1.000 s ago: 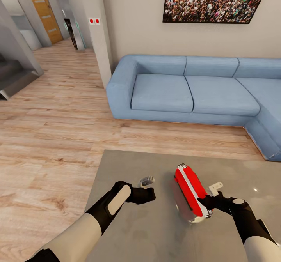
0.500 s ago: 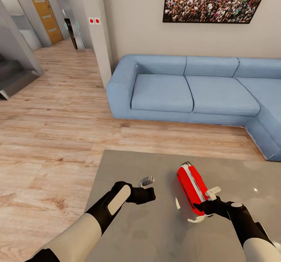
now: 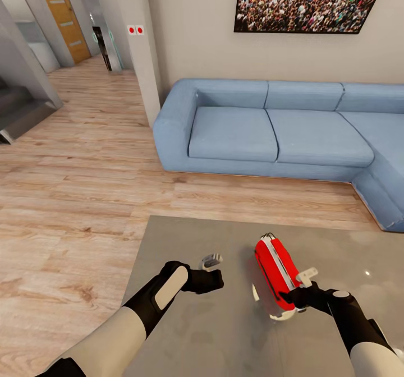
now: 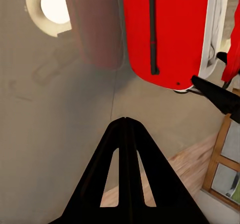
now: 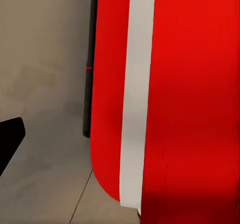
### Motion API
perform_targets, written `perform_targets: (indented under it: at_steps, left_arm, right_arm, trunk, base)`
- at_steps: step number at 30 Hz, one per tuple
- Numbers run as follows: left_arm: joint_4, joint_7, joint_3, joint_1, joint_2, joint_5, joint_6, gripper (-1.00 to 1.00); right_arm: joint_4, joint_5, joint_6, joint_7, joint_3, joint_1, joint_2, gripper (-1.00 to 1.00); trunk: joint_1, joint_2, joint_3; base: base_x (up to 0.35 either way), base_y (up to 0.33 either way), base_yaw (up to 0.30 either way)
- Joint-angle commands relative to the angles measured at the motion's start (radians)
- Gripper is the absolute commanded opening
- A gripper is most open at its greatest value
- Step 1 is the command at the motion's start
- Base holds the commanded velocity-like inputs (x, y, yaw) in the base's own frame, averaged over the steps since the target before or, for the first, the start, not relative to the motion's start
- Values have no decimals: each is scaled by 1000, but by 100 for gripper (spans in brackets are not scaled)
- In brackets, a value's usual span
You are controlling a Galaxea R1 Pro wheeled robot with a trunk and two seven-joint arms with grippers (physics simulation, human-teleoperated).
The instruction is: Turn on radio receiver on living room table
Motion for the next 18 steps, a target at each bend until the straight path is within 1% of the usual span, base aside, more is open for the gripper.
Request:
perform_targets:
  at_steps: [1,5,9,13,15,18]
  left_arm:
    - [0,0,0,0,0,0,0,-100]
    - [0,0,0,0,0,0,0,-100]
    - [-1,0,0,0,0,0,0,-100]
    - [-6,-1,0,0,0,0,0,-100]
    - [-9,-1,0,0,0,0,0,-100]
    - [-13,-1,0,0,0,0,0,-100]
  right_arm:
    - [-1,0,0,1,0,0,0,100]
    - [-15,0,1,6,0,0,-3,100]
    - [-57,1,4,9,1,0,-10,100]
    - [-144,2,13,18,3,0,-25,100]
    - [-185,2,16,35,4,0,-29,100]
    - [-253,3,37,86,3,-1,-41,100]
  trunk:
    - [0,0,0]
    - [0,0,0]
    - [0,0,0]
    - [0,0,0]
    - [0,0,0]
    - [0,0,0]
  base:
    - [0,0,0]
    - [0,0,0]
    - [0,0,0]
    - [0,0,0]
    - [0,0,0]
    - [0,0,0]
